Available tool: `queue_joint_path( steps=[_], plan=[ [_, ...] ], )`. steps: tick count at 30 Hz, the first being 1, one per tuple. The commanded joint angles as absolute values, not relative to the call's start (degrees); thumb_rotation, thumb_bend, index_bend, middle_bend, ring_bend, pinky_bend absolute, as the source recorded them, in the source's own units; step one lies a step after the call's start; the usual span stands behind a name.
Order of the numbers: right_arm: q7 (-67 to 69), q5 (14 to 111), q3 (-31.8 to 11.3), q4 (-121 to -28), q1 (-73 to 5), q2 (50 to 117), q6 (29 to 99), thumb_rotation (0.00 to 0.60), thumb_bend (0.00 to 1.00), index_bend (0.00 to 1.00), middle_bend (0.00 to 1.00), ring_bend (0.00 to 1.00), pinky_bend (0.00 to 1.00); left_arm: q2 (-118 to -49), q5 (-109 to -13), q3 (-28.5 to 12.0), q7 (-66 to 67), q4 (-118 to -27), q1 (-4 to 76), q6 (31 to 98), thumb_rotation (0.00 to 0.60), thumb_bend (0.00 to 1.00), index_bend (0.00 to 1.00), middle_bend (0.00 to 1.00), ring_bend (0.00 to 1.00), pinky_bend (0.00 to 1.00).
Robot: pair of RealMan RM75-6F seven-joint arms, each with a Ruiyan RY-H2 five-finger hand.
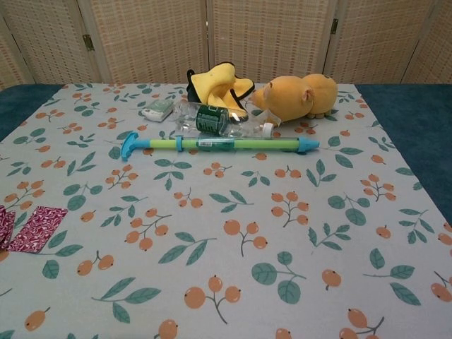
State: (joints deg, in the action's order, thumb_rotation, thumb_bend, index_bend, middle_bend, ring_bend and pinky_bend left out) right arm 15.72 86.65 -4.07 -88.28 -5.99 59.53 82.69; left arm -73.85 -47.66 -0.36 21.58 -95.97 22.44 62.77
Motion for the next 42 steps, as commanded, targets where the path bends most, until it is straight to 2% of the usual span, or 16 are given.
queue_joint_path(
  steps=[1, 33, 38, 42],
  plan=[
    [15.8, 86.6, -4.0, -88.3, -5.9, 59.5, 82.7, 0.401, 0.52, 0.0, 0.0, 0.0, 0.0, -74.1, -47.0, -0.5, 22.3, -95.9, 22.6, 62.8, 0.595, 0.29, 0.27, 0.0, 0.0, 0.0],
    [16.0, 86.5, -3.9, -88.0, -5.8, 59.7, 82.8, 0.4, 0.52, 0.0, 0.0, 0.0, 0.0, -74.0, -45.6, -0.4, 23.9, -97.0, 23.1, 61.3, 0.598, 0.29, 0.17, 0.0, 0.0, 0.0],
    [16.0, 86.5, -3.9, -88.0, -5.7, 59.7, 82.9, 0.399, 0.52, 0.0, 0.0, 0.0, 0.0, -73.9, -49.3, -0.5, 23.2, -97.8, 22.9, 62.7, 0.593, 0.29, 0.14, 0.0, 0.0, 0.0],
    [16.0, 86.5, -3.9, -87.9, -5.7, 59.6, 82.9, 0.4, 0.52, 0.0, 0.0, 0.0, 0.0, -74.2, -54.2, -0.2, 23.7, -97.4, 23.8, 62.8, 0.598, 0.29, 0.15, 0.0, 0.0, 0.0]
  ],
)
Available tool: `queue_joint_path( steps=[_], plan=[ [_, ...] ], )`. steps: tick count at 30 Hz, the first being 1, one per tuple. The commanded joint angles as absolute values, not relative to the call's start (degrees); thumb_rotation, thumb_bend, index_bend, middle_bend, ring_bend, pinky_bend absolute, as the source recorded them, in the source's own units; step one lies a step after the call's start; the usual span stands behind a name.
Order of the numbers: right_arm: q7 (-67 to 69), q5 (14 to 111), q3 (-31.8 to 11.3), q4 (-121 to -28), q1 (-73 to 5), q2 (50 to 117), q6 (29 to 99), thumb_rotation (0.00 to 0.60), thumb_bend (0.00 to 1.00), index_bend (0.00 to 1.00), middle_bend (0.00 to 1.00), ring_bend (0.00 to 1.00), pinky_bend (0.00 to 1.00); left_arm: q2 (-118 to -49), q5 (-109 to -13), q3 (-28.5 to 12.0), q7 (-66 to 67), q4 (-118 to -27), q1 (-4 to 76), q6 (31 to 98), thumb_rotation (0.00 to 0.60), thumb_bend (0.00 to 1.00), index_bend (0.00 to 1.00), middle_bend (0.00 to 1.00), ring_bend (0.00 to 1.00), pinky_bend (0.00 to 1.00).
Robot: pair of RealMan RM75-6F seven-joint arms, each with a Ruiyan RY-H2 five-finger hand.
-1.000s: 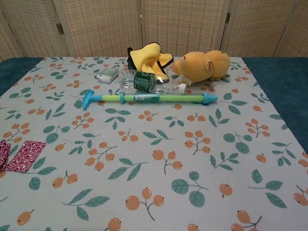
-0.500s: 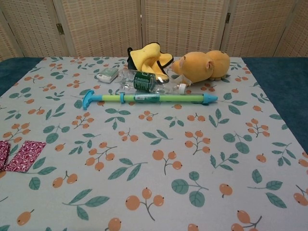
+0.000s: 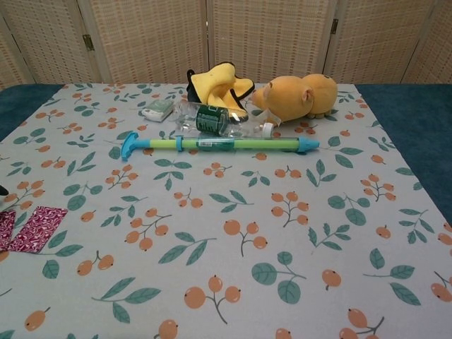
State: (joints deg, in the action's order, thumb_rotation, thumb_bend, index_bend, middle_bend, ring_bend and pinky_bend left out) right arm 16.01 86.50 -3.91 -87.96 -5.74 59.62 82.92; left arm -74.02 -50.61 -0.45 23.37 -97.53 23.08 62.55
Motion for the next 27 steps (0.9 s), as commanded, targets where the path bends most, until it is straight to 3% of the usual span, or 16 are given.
queue_joint_path(
  steps=[1, 10, 27],
  plan=[
    [16.0, 86.5, -3.9, -87.9, -5.7, 59.6, 83.0, 0.4, 0.52, 0.0, 0.0, 0.0, 0.0, -74.3, -54.8, -0.2, 24.1, -97.4, 24.1, 62.5, 0.598, 0.29, 0.16, 0.0, 0.0, 0.0],
    [16.3, 86.1, -3.8, -87.6, -5.6, 59.8, 82.7, 0.399, 0.52, 0.0, 0.0, 0.0, 0.0, -75.5, -55.2, 0.4, 30.7, -96.9, 28.7, 58.0, 0.6, 0.29, 0.16, 0.0, 0.0, 0.0],
    [15.9, 85.9, -3.9, -87.8, -5.6, 59.8, 82.3, 0.4, 0.52, 0.0, 0.0, 0.0, 0.0, -74.8, -51.5, 2.4, 34.1, -97.5, 31.2, 55.5, 0.6, 0.29, 0.13, 0.0, 0.0, 0.0]
  ],
)
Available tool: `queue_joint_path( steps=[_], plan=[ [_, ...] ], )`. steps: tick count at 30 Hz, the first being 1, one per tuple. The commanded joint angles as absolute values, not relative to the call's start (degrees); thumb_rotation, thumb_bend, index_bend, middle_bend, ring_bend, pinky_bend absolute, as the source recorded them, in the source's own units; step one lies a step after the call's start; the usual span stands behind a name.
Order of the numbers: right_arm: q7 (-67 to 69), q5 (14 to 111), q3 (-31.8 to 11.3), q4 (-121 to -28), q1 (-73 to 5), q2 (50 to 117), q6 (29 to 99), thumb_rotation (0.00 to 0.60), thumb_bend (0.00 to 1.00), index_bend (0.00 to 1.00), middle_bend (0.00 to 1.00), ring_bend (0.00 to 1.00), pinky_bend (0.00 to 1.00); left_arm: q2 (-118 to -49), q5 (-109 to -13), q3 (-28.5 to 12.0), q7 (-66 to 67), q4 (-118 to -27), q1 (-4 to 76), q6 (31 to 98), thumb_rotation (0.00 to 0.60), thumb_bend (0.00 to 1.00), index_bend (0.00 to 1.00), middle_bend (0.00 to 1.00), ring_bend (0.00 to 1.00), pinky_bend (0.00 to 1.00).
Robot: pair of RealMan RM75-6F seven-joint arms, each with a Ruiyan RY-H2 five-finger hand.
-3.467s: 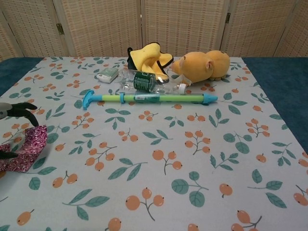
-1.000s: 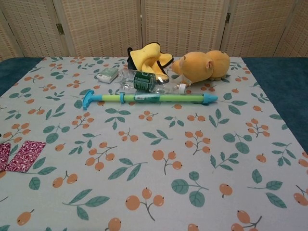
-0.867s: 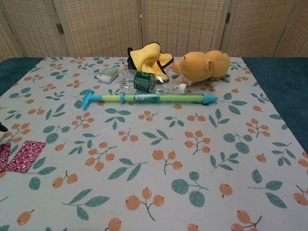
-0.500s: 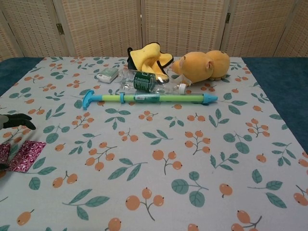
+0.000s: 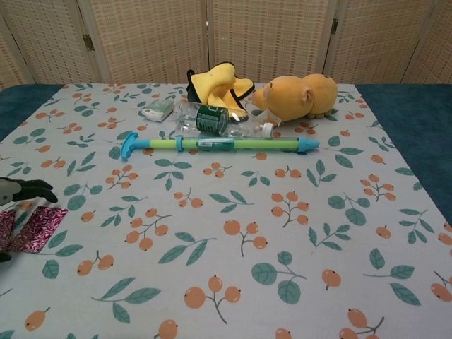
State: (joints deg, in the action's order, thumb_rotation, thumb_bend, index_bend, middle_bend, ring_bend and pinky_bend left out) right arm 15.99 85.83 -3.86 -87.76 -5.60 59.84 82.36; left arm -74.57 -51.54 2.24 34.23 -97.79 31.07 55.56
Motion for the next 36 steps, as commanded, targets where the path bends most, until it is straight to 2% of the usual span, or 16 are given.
queue_joint_path(
  steps=[1, 14, 30, 36],
  plan=[
    [15.9, 85.9, -3.9, -87.9, -5.7, 59.8, 82.3, 0.401, 0.52, 0.0, 0.0, 0.0, 0.0, -74.9, -51.5, 2.4, 34.0, -97.3, 31.2, 55.5, 0.6, 0.29, 0.13, 0.0, 0.0, 0.0],
    [16.0, 85.6, -3.9, -87.9, -5.6, 59.8, 82.2, 0.4, 0.52, 0.0, 0.0, 0.0, 0.0, -76.3, -50.8, 2.5, 33.8, -95.4, 31.7, 56.0, 0.6, 0.29, 0.14, 0.0, 0.0, 0.0],
    [16.1, 85.6, -3.9, -87.8, -5.6, 59.9, 82.1, 0.4, 0.52, 0.0, 0.0, 0.0, 0.0, -78.0, -51.5, 2.4, 33.2, -93.9, 31.5, 57.8, 0.6, 0.29, 0.28, 0.0, 0.0, 0.0],
    [16.2, 85.5, -4.0, -87.6, -5.5, 59.9, 82.2, 0.4, 0.52, 0.0, 0.0, 0.0, 0.0, -77.1, -52.3, 2.0, 31.5, -95.4, 30.5, 59.5, 0.6, 0.29, 0.29, 0.0, 0.0, 0.0]
  ],
)
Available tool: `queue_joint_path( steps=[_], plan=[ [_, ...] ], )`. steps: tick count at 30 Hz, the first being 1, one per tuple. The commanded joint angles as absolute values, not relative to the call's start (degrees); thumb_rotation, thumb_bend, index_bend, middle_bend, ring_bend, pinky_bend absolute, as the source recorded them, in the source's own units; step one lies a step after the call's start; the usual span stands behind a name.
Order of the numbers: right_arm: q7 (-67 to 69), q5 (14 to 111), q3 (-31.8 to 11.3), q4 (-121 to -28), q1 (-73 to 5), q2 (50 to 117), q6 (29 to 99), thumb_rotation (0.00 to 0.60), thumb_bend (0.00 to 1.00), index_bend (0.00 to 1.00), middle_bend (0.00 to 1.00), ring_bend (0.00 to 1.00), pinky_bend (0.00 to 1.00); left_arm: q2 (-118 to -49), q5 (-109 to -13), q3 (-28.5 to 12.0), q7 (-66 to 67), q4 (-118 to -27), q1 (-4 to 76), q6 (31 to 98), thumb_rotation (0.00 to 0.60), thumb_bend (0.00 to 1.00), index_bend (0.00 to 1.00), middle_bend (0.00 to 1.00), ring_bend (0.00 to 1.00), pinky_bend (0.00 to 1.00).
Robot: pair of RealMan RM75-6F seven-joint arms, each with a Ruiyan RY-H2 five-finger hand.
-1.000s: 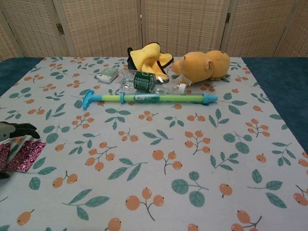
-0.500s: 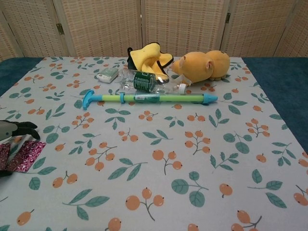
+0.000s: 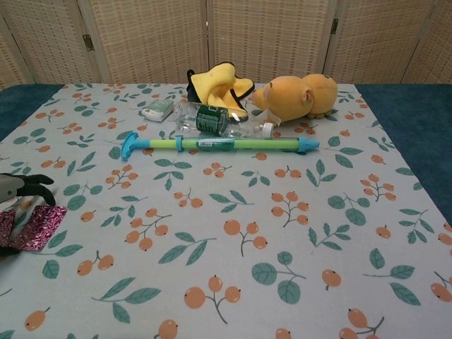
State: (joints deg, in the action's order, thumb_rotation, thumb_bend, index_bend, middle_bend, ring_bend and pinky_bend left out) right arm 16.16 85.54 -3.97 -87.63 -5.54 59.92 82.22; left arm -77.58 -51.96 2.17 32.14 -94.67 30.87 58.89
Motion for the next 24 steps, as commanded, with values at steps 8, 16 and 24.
queue_joint_path(
  steps=[8, 16, 24],
  plan=[
    [16.3, 85.5, -4.1, -87.5, -5.7, 59.9, 82.1, 0.398, 0.52, 0.0, 0.0, 0.0, 0.0, -73.9, -51.1, 1.3, 29.3, -98.8, 28.6, 61.9, 0.6, 0.29, 0.29, 0.0, 0.0, 0.0],
    [16.6, 85.5, -4.4, -87.3, -5.8, 59.8, 82.3, 0.398, 0.52, 0.0, 0.0, 0.0, 0.0, -72.9, -52.0, 1.7, 26.7, -100.1, 27.0, 62.2, 0.6, 0.29, 0.29, 0.0, 0.0, 0.0],
    [17.1, 85.4, -4.2, -87.0, -5.5, 59.8, 82.4, 0.401, 0.52, 0.0, 0.0, 0.0, 0.0, -74.6, -54.2, 1.5, 26.5, -101.4, 26.6, 63.1, 0.6, 0.29, 0.28, 0.0, 0.0, 0.0]
  ],
)
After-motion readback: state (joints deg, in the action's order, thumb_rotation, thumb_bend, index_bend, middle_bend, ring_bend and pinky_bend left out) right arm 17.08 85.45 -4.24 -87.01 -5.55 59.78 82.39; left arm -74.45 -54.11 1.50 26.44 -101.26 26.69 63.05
